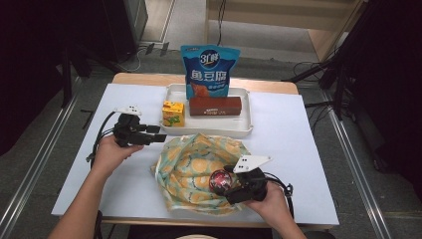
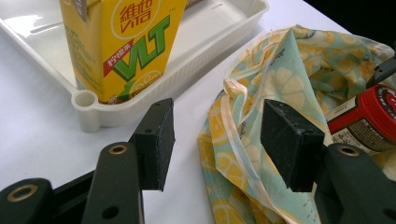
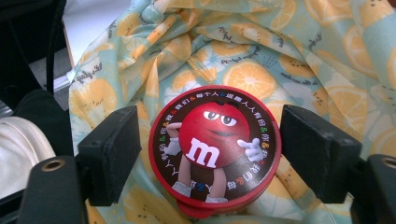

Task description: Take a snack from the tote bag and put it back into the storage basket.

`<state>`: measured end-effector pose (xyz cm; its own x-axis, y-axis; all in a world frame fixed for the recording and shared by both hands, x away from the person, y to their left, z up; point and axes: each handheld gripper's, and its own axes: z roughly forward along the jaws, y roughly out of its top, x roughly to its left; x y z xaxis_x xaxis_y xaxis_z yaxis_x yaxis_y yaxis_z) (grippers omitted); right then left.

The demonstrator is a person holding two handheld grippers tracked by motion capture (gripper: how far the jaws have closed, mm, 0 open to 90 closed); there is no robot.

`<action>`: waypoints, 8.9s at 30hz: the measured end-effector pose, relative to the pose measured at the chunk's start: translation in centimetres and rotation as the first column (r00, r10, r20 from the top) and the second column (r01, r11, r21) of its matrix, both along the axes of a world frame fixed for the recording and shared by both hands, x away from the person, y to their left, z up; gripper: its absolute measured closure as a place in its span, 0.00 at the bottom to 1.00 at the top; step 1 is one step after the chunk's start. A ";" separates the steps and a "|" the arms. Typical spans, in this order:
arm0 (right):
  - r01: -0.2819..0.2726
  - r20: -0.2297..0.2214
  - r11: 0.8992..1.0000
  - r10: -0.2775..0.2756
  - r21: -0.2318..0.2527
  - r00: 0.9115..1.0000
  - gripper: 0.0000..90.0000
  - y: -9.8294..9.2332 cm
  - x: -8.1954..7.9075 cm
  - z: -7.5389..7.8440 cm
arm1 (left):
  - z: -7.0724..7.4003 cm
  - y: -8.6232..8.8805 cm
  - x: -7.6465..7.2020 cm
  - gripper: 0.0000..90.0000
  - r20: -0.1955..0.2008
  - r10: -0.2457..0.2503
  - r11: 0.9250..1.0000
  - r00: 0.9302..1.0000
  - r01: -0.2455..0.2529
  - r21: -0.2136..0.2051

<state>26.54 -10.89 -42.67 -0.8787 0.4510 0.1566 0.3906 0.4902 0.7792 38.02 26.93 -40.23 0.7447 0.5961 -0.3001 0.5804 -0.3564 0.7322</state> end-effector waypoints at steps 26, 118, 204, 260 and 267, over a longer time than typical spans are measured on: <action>0.021 0.010 0.996 -0.020 -0.087 1.000 0.29 0.4 0.6 -1.4 | -0.1 -0.1 0.0 0.50 -0.008 -0.001 1.000 1.000 0.001 0.004; -0.025 0.049 0.999 0.026 -0.025 0.998 0.29 -0.3 7.8 7.5 | -0.1 0.3 -0.4 0.48 -0.030 -0.020 1.000 0.999 0.019 -0.022; 0.170 0.026 0.983 -0.168 -0.073 0.985 0.29 -2.1 18.5 5.2 | -0.3 1.4 -1.5 0.47 -0.030 -0.011 1.000 1.000 0.010 -0.030; 0.254 0.005 0.960 -0.255 -0.121 0.967 0.29 -1.9 20.8 1.3 | -0.4 1.7 -1.8 0.47 -0.034 -0.008 1.000 0.999 0.007 -0.022; 0.251 0.003 0.959 -0.253 -0.130 0.967 0.29 -2.1 20.9 0.9 | -0.5 1.7 -1.8 0.47 -0.035 -0.013 1.000 0.999 0.012 -0.021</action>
